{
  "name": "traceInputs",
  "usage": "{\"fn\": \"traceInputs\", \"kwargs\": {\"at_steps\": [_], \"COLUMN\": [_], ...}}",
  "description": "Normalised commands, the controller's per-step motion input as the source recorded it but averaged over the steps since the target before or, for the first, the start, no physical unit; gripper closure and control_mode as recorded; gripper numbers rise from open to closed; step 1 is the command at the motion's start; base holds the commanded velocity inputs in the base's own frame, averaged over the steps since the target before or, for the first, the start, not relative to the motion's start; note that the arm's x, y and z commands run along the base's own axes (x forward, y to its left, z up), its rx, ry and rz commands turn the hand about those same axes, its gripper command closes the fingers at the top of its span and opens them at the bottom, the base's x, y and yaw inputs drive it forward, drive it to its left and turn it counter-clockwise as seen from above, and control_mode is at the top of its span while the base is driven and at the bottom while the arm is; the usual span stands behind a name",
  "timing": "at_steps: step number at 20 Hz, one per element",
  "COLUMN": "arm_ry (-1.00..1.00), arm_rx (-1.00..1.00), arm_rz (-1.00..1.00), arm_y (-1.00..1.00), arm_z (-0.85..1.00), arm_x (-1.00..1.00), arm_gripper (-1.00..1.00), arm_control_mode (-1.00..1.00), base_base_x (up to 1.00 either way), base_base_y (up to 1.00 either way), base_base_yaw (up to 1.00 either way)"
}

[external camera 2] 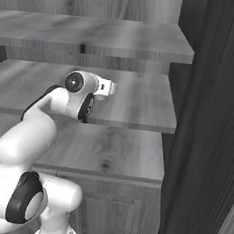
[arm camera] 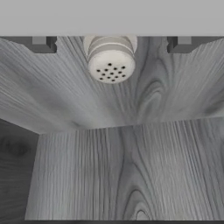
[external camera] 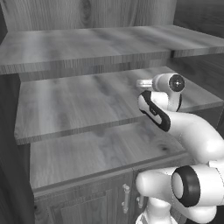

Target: Collect the paprika, mayonnaise, and shaker from the cabinet and place them next to the stove.

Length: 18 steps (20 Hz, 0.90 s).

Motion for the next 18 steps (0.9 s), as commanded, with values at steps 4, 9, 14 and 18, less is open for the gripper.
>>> {"fn": "traceInputs", "kwargs": {"at_steps": [4,9,14,18], "arm_ry": [0.0,0.0,0.0,0.0], "arm_rx": [0.0,-0.01,0.0,0.0], "arm_rz": [0.0,0.0,0.0,0.0], "arm_y": [-0.06,0.0,0.0,0.0], "arm_z": [-0.13,-0.18,-0.15,-0.06], "arm_x": [0.2,0.18,0.13,0.06], "arm_gripper": [-1.0,1.0,1.0,1.0], "arm_control_mode": [-1.0,-1.0,-1.0,-1.0], "base_base_x": [0.0,0.0,0.0,0.0], "base_base_y": [0.0,0.0,0.0,0.0], "base_base_yaw": [0.0,0.0,0.0,0.0]}}
